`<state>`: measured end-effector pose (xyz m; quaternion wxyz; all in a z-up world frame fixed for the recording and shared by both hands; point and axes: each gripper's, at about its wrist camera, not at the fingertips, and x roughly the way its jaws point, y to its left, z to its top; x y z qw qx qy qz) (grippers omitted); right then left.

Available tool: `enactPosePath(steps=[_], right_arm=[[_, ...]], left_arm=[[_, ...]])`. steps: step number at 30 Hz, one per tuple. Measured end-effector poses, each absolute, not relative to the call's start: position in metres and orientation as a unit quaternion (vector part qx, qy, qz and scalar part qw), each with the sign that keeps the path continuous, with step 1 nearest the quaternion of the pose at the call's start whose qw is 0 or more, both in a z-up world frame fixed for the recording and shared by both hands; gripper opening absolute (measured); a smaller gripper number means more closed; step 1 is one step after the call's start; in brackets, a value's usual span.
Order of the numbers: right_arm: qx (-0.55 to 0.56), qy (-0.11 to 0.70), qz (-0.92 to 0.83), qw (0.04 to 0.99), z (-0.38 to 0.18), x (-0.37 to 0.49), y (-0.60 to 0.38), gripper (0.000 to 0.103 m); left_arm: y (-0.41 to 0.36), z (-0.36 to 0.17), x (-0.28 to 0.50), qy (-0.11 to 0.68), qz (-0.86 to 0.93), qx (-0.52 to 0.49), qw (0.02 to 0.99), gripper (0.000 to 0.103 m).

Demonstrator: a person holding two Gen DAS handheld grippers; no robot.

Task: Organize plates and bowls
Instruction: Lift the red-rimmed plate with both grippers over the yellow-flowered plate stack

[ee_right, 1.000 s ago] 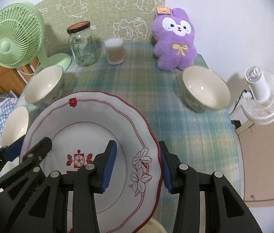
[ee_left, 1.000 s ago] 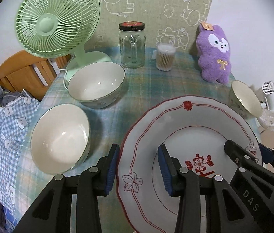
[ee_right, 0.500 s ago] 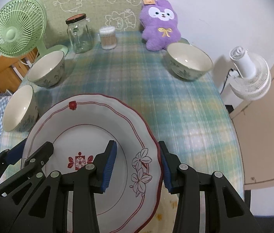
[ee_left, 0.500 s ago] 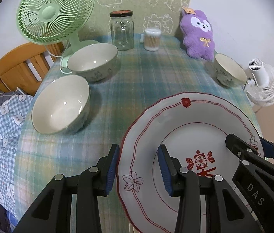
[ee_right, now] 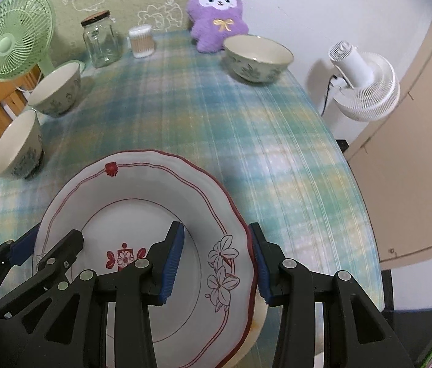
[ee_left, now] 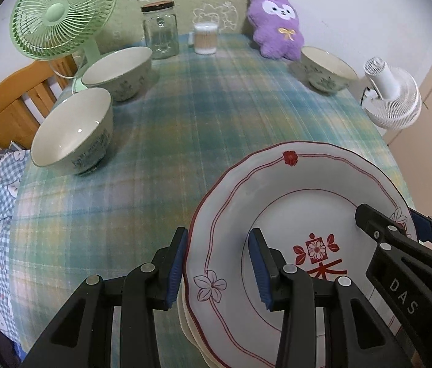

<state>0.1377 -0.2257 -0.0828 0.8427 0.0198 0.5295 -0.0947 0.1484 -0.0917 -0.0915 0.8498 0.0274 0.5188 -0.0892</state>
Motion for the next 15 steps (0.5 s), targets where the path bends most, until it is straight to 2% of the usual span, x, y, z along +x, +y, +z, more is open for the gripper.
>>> enactPosePath(steps=[15], right_arm=[[0.040, 0.552, -0.112, 0.825, -0.101, 0.117, -0.237, 0.046]], left_arm=[[-0.112, -0.107, 0.132, 0.513, -0.092, 0.081, 0.849, 0.040]])
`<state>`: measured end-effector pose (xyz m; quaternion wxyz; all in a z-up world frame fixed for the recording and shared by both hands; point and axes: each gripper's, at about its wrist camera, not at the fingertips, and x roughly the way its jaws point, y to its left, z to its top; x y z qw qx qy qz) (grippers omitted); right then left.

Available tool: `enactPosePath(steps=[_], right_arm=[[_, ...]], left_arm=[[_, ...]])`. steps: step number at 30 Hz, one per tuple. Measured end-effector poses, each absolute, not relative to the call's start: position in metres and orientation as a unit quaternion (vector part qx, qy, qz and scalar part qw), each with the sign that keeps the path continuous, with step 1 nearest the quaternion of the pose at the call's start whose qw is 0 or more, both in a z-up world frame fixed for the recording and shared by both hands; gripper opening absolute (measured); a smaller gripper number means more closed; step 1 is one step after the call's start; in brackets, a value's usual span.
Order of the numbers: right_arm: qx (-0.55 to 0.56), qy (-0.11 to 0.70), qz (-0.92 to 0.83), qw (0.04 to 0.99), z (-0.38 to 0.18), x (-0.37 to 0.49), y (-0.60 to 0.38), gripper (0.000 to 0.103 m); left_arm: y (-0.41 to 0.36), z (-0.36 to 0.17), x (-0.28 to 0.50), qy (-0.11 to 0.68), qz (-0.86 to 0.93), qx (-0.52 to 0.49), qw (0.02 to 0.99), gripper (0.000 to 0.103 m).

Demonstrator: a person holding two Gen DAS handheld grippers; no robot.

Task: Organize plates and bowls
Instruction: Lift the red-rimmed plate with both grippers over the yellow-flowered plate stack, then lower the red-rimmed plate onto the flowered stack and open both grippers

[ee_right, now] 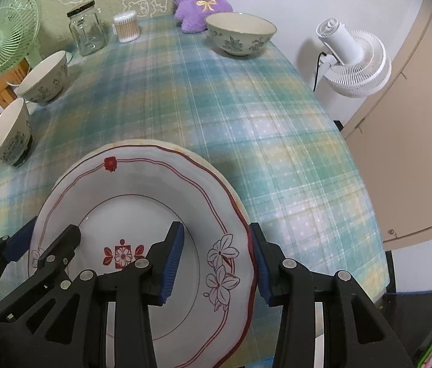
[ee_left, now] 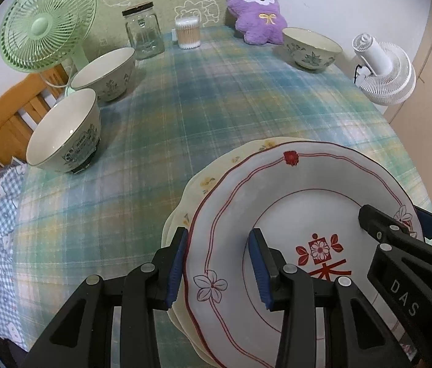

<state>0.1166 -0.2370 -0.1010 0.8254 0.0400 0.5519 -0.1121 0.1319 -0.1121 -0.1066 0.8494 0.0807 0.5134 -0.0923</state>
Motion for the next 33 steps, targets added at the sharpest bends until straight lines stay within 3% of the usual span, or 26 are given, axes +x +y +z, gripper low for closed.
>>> enactPosePath(steps=[20, 33], right_arm=[[0.041, 0.563, -0.133, 0.815, -0.115, 0.112, -0.242, 0.047], [0.049, 0.556, -0.140, 0.818, -0.103, 0.106, -0.246, 0.049]], left_arm=[[-0.129, -0.114, 0.124, 0.488, -0.083, 0.124, 0.860, 0.039], [-0.113, -0.107, 0.120, 0.490, -0.074, 0.095, 0.863, 0.050]])
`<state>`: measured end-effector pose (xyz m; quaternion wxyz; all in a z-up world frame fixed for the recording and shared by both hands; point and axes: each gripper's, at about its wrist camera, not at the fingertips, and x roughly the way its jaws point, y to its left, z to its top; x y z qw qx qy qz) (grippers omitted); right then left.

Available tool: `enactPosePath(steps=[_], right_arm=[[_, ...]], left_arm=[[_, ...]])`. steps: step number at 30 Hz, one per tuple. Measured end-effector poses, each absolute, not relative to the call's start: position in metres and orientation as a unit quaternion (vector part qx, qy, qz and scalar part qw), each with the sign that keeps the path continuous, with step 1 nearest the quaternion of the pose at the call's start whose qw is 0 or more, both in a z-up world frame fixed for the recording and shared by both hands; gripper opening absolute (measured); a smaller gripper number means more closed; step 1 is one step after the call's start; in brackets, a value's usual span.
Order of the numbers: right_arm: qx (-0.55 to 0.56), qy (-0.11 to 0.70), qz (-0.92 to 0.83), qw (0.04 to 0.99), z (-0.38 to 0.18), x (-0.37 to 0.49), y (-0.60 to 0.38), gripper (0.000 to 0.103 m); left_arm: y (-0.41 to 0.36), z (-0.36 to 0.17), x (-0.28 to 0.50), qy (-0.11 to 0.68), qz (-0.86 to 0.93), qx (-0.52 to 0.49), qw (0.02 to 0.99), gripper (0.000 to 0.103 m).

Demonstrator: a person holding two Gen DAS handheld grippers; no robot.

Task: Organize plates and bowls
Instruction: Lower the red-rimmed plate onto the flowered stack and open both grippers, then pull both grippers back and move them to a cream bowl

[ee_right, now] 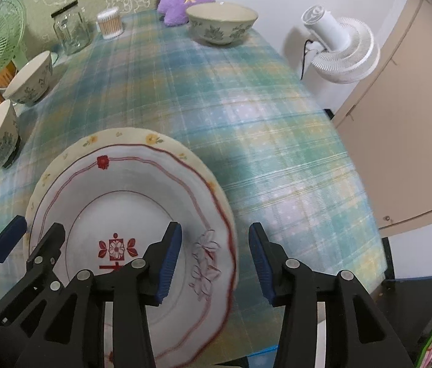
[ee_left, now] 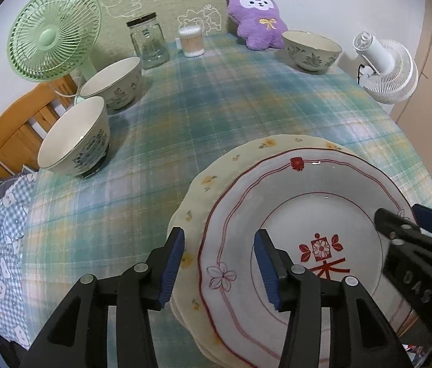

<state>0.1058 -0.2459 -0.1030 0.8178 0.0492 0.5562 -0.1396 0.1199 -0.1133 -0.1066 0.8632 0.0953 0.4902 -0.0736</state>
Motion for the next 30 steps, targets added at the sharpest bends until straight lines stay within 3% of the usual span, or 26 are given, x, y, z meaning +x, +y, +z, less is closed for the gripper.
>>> enactPosePath(steps=[2, 9, 13, 15, 17, 19, 24, 30], right_arm=[[0.038, 0.555, -0.132, 0.820, -0.100, 0.104, -0.242, 0.031], [0.026, 0.556, -0.124, 0.821, -0.108, 0.109, -0.232, 0.031], [0.048, 0.555, -0.126, 0.821, -0.105, 0.112, -0.238, 0.031], [0.063, 0.552, -0.118, 0.823, -0.099, 0.112, -0.241, 0.037], [0.067, 0.540, -0.111, 0.832, -0.089, 0.112, -0.241, 0.063], [0.058, 0.524, -0.109, 0.843, -0.074, 0.111, -0.238, 0.071], [0.053, 0.507, -0.101, 0.854, -0.045, 0.117, -0.237, 0.072], [0.040, 0.481, -0.071, 0.873, -0.015, 0.133, -0.235, 0.072]], left_arm=[[-0.111, -0.104, 0.117, 0.488, -0.075, 0.092, 0.865, 0.051], [-0.108, -0.102, 0.115, 0.483, -0.082, 0.087, 0.867, 0.053], [-0.105, -0.098, 0.114, 0.481, -0.090, 0.081, 0.868, 0.061], [-0.105, -0.092, 0.114, 0.474, -0.098, 0.079, 0.871, 0.068], [-0.106, -0.085, 0.113, 0.469, -0.108, 0.075, 0.873, 0.071], [-0.107, -0.075, 0.114, 0.466, -0.117, 0.071, 0.874, 0.075], [-0.110, -0.048, 0.119, 0.449, -0.124, 0.058, 0.883, 0.084], [-0.108, -0.023, 0.134, 0.436, -0.098, 0.035, 0.894, 0.086]])
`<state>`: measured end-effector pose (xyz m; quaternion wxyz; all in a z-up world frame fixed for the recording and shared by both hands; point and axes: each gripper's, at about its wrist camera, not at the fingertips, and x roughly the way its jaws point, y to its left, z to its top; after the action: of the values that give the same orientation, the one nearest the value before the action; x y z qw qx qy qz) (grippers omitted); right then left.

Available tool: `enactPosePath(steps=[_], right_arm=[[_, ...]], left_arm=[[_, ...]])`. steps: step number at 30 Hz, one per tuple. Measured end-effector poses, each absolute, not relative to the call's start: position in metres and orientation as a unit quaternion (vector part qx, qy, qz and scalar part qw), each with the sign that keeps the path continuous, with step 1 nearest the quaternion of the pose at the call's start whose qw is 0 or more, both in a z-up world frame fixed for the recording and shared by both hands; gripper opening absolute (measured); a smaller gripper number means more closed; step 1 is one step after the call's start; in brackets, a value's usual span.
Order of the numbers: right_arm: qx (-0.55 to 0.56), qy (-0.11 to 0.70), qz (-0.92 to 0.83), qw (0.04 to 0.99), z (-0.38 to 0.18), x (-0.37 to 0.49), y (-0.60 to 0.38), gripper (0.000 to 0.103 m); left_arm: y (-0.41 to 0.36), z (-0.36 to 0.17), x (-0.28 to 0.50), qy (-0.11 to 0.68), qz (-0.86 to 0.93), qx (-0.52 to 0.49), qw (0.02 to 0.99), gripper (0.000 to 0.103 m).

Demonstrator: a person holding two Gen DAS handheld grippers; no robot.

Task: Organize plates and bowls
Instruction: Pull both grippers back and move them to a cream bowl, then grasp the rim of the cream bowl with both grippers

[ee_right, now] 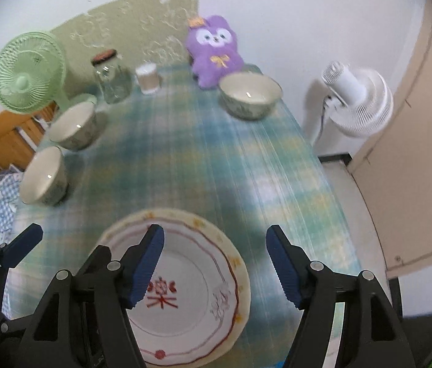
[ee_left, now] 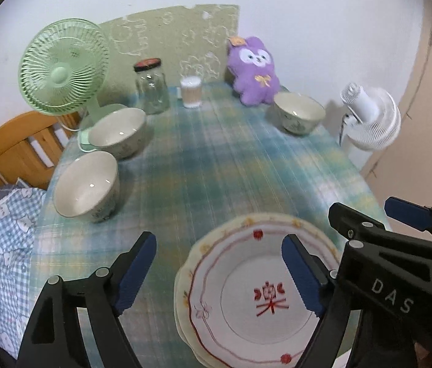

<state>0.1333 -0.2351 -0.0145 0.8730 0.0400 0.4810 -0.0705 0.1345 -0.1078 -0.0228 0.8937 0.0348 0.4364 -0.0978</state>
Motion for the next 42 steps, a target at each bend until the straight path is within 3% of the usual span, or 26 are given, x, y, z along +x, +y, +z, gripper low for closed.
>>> enactPosePath(steps=[14, 24, 33, 35, 39, 42], right_arm=[[0.009, 0.445, 0.031, 0.895, 0.019, 0.181, -0.150, 0.072], [0.026, 0.445, 0.010, 0.895, -0.004, 0.225, -0.065, 0.072], [0.024, 0.458, -0.006, 0.889, -0.045, 0.269, -0.025, 0.072], [0.025, 0.466, -0.009, 0.884, -0.056, 0.276, -0.021, 0.064], [0.025, 0.483, -0.009, 0.875, -0.074, 0.288, -0.015, 0.056], [0.024, 0.491, -0.009, 0.871, -0.084, 0.295, -0.012, 0.052]], left_arm=[[-0.009, 0.005, 0.164, 0.401, 0.012, -0.003, 0.916, 0.090], [0.064, -0.018, 0.215, 0.409, 0.003, 0.011, 0.912, 0.087], [0.094, -0.060, 0.262, 0.435, -0.021, 0.012, 0.900, 0.067], [0.098, -0.071, 0.270, 0.446, -0.027, 0.009, 0.895, 0.062], [0.100, -0.086, 0.279, 0.462, -0.034, 0.012, 0.886, 0.042], [0.100, -0.095, 0.286, 0.472, -0.035, 0.006, 0.881, 0.036]])
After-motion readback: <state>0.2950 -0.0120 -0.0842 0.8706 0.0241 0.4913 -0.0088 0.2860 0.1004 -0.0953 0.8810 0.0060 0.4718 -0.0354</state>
